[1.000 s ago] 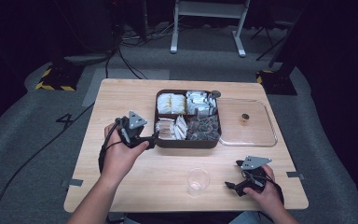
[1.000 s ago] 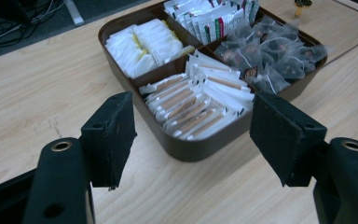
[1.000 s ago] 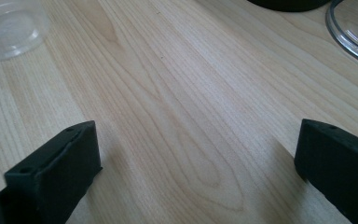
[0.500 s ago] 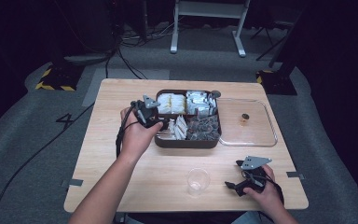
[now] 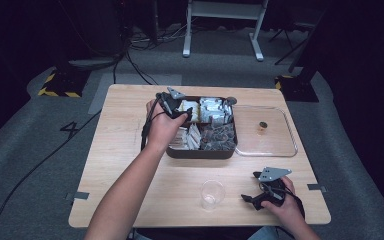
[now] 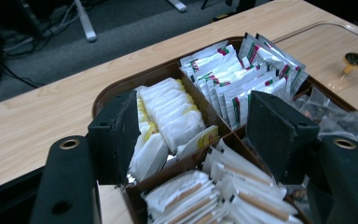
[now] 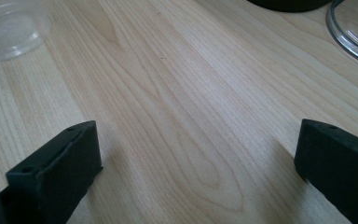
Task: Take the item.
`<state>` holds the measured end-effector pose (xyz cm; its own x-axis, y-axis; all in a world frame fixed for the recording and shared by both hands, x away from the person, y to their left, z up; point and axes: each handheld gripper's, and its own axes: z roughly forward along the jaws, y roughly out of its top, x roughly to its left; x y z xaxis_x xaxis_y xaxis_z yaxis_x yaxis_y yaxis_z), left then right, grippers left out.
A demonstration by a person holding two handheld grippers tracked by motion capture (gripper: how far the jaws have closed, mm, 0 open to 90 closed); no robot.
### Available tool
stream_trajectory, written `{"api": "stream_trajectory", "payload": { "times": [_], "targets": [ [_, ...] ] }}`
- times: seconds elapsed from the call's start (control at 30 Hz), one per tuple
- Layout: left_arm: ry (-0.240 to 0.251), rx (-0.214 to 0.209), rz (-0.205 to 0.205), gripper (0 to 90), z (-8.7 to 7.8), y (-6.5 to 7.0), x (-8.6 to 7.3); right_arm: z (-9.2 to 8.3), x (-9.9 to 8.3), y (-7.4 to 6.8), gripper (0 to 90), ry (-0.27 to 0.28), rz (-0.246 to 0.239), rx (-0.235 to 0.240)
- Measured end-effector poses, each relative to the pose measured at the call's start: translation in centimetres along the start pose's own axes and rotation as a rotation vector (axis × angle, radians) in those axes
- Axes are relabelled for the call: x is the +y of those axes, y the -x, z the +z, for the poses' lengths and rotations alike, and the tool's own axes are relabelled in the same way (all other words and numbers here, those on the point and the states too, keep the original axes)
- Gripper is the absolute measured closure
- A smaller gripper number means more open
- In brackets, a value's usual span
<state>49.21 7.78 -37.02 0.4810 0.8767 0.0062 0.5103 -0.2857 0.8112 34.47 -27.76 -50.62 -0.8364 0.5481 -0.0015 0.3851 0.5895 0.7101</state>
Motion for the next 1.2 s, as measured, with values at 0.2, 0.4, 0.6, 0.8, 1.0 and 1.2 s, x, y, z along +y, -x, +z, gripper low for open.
{"api": "stream_trajectory", "payload": {
  "times": [0.2, 0.4, 0.6, 0.8, 1.0, 1.2],
  "targets": [
    [-0.027, -0.023, -0.035, 35.5, 2.5, -1.1, 0.2, 0.0, 0.0, 0.1, 0.4, 0.0, -0.003, 0.001],
    [-0.057, -0.02, -0.063, 35.8, 4.7, -1.8, -0.1, 0.0, 0.0, 0.1, 0.4, 0.002, -0.005, 0.002],
    [-0.115, -0.031, -0.09, 35.8, 6.4, -1.9, -0.4, 0.0, 0.0, 0.1, 0.5, 0.002, -0.005, 0.002],
    [-0.164, -0.046, -0.105, 42.9, 7.9, -1.8, -1.3, 0.1, 0.0, 0.1, 0.4, 0.002, -0.005, 0.002],
    [-0.207, -0.087, -0.106, 47.5, 9.2, -1.8, -1.8, 0.1, 0.0, 0.1, 0.5, 0.003, -0.006, 0.001],
    [-0.257, -0.111, -0.103, 53.9, 9.9, -1.7, -2.1, 0.1, 0.0, 0.1, 0.5, 0.002, -0.006, 0.001]
  ]
}}
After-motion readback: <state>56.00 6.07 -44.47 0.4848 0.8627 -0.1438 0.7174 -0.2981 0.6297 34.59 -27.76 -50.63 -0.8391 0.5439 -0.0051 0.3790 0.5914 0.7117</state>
